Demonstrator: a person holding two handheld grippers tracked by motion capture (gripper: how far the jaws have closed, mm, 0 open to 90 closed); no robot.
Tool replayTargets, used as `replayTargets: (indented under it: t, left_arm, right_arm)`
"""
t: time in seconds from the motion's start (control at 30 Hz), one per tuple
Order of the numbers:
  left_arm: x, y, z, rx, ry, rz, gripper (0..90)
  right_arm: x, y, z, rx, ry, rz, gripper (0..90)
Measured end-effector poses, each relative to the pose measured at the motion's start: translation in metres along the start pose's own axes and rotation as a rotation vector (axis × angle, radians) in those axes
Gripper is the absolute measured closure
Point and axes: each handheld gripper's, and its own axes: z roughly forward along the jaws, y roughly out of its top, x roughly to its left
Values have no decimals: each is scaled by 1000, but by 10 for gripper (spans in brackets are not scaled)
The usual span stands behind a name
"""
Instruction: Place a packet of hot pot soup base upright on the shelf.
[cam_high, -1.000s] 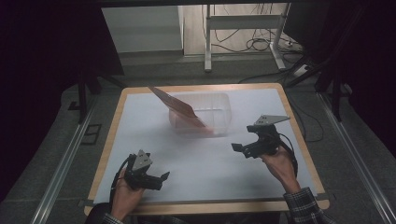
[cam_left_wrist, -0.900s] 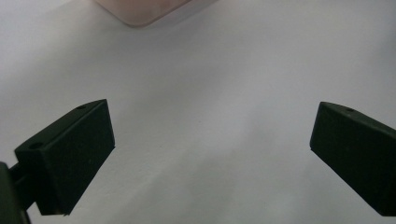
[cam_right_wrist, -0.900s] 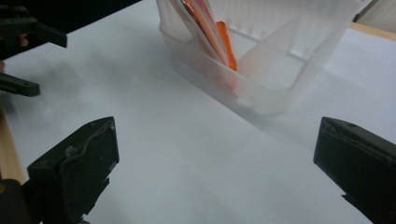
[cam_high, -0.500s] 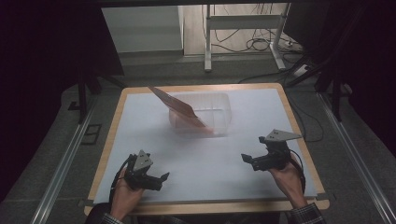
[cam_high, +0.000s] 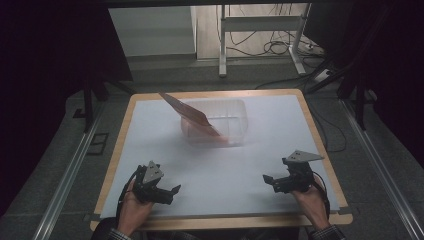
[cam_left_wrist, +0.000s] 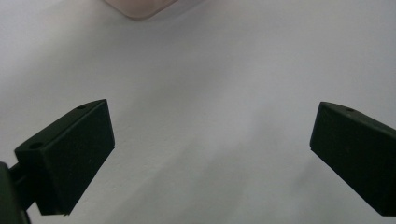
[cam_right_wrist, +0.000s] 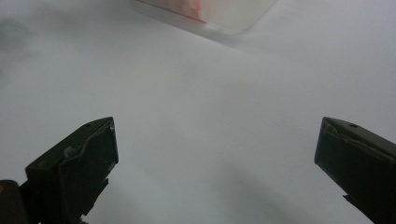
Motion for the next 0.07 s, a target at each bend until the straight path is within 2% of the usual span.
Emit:
replayTargets:
  t: [0.07]
  left_arm:
    - [0, 0, 0, -2, 1, 1, 0]
  right_arm:
    - [-1, 0, 0, -9, -2, 4, 0]
